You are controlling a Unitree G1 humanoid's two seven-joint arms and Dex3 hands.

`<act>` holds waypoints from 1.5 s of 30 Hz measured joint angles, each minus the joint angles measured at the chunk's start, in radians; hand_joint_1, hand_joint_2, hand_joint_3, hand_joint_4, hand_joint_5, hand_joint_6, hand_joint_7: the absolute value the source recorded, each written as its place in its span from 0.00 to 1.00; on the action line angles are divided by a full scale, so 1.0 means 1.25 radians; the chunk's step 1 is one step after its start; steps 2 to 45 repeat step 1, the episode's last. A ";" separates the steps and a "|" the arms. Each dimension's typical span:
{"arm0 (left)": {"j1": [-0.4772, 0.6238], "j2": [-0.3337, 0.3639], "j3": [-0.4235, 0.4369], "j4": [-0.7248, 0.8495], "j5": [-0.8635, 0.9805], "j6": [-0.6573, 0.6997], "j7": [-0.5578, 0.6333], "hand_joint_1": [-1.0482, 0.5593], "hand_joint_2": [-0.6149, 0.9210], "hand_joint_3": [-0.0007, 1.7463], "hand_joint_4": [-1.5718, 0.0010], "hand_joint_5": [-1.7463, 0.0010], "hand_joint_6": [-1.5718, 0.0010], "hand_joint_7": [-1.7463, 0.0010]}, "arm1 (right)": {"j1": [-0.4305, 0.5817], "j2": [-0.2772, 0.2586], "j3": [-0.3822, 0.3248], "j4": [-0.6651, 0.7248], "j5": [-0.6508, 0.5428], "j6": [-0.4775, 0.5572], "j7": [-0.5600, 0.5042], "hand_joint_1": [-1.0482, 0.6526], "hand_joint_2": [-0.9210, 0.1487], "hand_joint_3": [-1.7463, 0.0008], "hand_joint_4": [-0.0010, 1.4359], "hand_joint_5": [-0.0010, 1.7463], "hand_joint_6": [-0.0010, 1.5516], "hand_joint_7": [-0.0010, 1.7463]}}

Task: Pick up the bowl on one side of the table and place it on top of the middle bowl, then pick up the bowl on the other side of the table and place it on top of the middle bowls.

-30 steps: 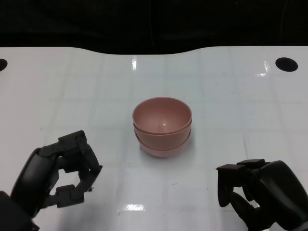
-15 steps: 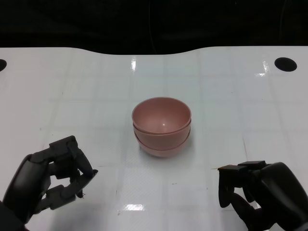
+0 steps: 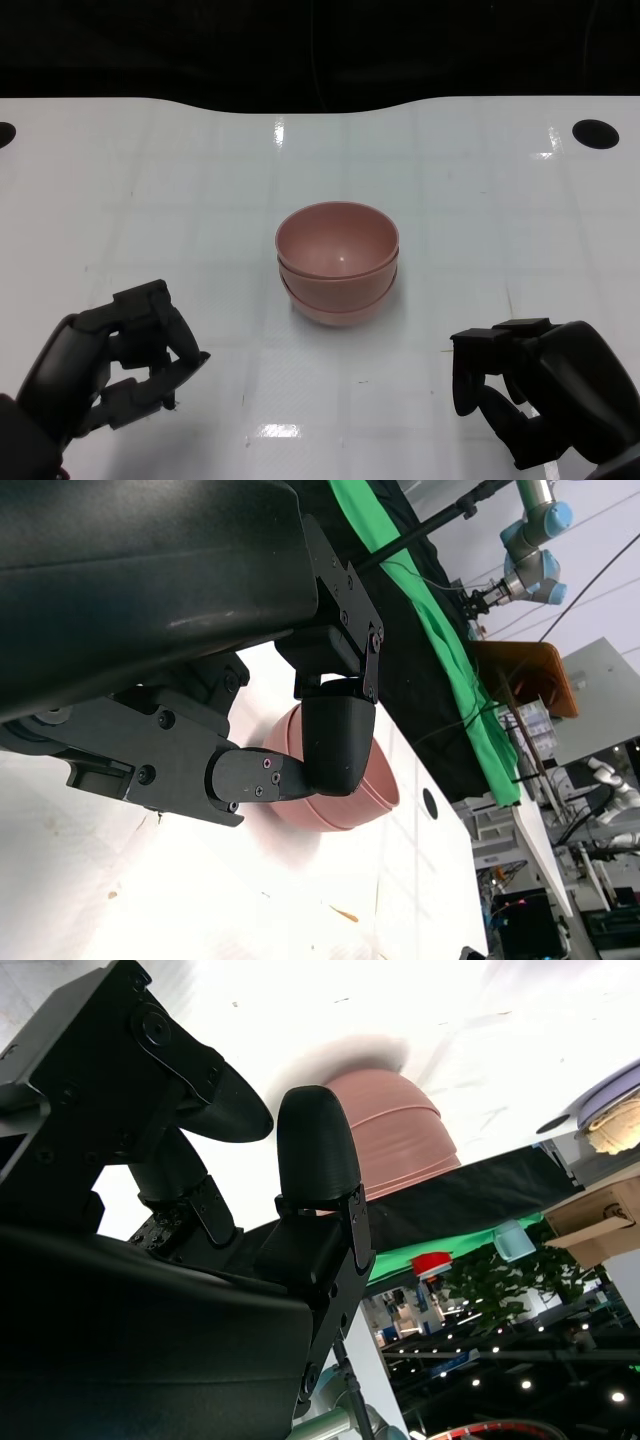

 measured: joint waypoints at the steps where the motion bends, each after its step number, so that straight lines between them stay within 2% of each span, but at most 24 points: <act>1: -0.005 0.000 0.000 0.002 0.001 -0.002 0.000 0.49 0.95 0.22 0.44 0.00 0.52 0.07 | -0.002 0.000 0.000 0.005 0.000 0.000 0.000 0.57 0.74 0.10 0.66 1.00 0.56 0.83; 45: -0.005 0.000 0.000 0.002 0.001 -0.002 0.000 0.49 0.95 0.22 0.44 0.00 0.52 0.07 | -0.002 0.000 0.000 0.005 0.000 0.000 0.000 0.57 0.74 0.10 0.66 1.00 0.56 0.83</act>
